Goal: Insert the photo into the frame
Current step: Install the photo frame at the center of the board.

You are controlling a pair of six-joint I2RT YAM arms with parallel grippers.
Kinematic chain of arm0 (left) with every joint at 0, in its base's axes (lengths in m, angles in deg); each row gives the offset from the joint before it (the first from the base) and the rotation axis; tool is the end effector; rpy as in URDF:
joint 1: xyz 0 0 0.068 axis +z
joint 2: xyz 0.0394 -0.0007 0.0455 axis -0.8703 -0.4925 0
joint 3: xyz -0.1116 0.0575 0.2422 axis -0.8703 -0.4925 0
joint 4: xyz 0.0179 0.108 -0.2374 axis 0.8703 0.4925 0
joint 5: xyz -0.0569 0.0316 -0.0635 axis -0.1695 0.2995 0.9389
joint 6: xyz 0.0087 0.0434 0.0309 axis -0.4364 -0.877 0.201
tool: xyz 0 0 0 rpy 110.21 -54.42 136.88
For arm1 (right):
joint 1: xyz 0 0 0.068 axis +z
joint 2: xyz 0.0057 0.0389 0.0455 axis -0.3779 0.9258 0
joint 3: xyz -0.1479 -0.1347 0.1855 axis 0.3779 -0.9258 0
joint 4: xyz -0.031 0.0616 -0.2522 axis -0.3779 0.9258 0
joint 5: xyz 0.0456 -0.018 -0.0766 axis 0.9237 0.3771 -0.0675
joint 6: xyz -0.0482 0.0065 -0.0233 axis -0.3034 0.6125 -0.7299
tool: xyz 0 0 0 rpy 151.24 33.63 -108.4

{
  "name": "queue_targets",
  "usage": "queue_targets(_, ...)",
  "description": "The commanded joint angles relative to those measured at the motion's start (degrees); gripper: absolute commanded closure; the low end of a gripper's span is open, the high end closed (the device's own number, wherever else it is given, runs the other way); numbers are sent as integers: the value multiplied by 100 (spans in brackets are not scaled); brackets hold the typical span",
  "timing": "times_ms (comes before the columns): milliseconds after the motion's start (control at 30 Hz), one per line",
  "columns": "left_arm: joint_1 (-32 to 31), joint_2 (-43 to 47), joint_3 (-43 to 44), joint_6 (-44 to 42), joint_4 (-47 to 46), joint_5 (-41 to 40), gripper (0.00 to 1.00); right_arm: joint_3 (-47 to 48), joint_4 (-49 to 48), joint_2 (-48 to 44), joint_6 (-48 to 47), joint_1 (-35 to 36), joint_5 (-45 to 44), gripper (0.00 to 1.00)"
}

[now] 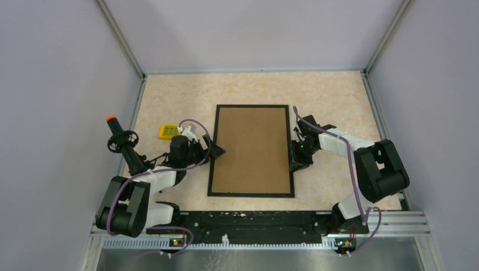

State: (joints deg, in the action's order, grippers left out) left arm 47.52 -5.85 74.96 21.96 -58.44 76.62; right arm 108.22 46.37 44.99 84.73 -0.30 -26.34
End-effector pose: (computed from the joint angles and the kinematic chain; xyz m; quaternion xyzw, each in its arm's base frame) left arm 0.2133 -0.0631 0.1437 -0.1044 0.8581 -0.3608 0.3501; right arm 0.2424 0.1083 0.1537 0.0097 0.9832 0.1764 0.0456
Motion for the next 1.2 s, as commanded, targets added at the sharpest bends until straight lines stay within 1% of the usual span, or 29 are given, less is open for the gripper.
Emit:
queue_targets(0,-73,-166,-35,55,119,453,2,95,-869,556,-13,264,-338,75)
queue_targets(233,-74,-144,-57,54,84,466,2,556,-380,1004,-21,459,-1041,75)
queue_targets(400,-74,-137,-83,63,24,496,2,939,-116,1418,196,715,-1423,74)
queue_targets(567,-74,-134,-115,66,-49,542,2,1306,122,2045,587,1077,-2069,66)
queue_targets(633,-73,-149,-103,64,-43,549,3,1387,69,2166,822,1192,-2121,64)
queue_targets(767,-75,-233,-22,-5,75,586,3,1444,-68,2267,1140,1358,-2081,56)
queue_targets(833,-74,-270,26,-42,139,603,3,1579,198,1990,1028,1354,-2011,51)
queue_targets(933,-74,-263,28,-70,157,624,3,1890,716,872,722,1329,-2116,38)
queue_targets(967,-74,-259,20,-56,134,623,3,1975,793,513,597,1244,-1981,36)
queue_targets(1033,-66,-266,25,-43,119,601,3,2037,771,-65,366,762,-1385,36)
queue_targets(1067,-67,-273,32,-28,127,585,3,2005,662,-223,260,470,-972,38)
queue_targets(1100,-70,-270,35,-18,144,580,3,1961,552,-281,155,196,-707,42)
queue_targets(1167,-65,-245,18,-9,153,535,3,2022,476,-94,-34,-228,-374,49)
